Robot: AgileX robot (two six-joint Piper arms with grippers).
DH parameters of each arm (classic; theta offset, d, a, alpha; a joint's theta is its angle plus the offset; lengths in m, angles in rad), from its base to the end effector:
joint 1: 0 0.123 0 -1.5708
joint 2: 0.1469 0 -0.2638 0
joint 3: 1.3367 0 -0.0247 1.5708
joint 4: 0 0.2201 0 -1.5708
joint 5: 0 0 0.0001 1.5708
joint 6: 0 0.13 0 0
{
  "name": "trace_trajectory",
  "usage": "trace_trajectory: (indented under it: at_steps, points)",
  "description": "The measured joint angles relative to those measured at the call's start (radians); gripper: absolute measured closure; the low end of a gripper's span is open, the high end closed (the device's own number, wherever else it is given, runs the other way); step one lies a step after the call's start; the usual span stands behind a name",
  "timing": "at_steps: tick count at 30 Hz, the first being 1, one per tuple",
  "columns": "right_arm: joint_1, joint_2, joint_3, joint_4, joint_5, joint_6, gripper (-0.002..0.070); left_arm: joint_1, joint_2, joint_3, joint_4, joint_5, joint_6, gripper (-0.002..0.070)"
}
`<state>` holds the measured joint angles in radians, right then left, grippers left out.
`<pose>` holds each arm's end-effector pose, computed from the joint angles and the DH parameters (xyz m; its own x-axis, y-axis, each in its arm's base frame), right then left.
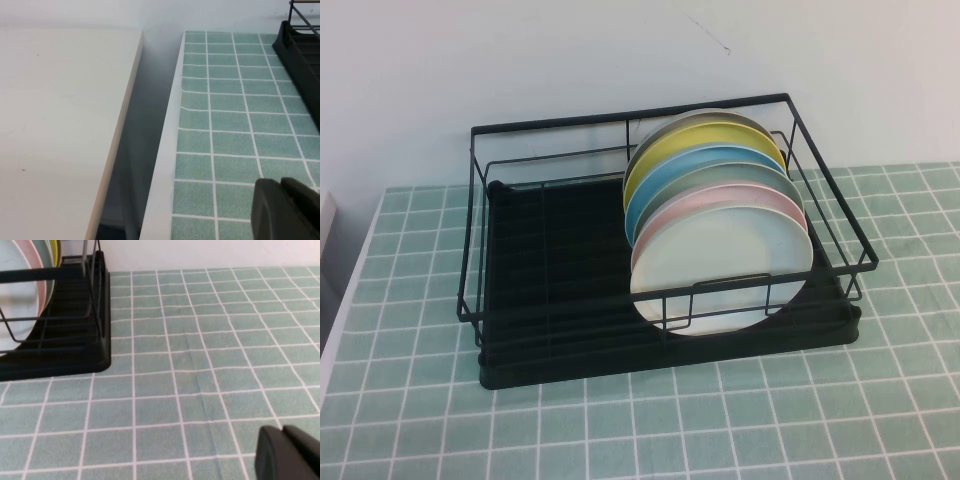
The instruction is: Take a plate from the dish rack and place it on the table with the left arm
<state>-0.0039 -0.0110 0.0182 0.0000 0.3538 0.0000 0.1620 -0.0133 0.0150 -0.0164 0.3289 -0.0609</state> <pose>0.0812 -0.0003 0.1657 -0.2704 0.0011 -0.9627 0.0039 1.0000 0.0000 0.0809 0.0125 0.1701 -0.2252 -0.1142 -0.9676 -0.1739 0.9819 -0.0754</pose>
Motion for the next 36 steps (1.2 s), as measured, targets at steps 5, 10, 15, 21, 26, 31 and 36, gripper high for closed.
trace_trajectory:
  at_steps: [5,10,15,21,26,31,36]
  points:
    - [0.000,0.000,0.000,0.000,0.000,0.000,0.0678,0.000,0.000,0.000,0.000,0.000,0.000,0.0678]
    - [0.000,0.000,0.000,0.000,0.000,0.000,0.0678,0.000,0.000,0.000,0.000,0.000,0.000,0.0678]
    - [0.000,0.000,0.000,0.000,0.000,0.000,0.0678,0.000,0.000,0.000,0.000,0.000,0.000,0.0678]
    - [0.000,0.000,0.000,0.000,0.000,0.000,0.0678,0.000,0.000,0.000,0.000,0.000,0.000,0.0678]
    - [0.000,0.000,0.000,0.000,0.000,0.000,0.0678,0.000,0.000,0.000,0.000,0.000,0.000,0.0678]
    - [0.000,0.000,0.000,0.000,0.000,0.000,0.0678,0.000,0.000,0.000,0.000,0.000,0.000,0.0678]
    - [0.000,0.000,0.000,0.000,0.000,0.000,0.0678,0.000,0.000,0.002,0.000,-0.023,0.000,0.0678]
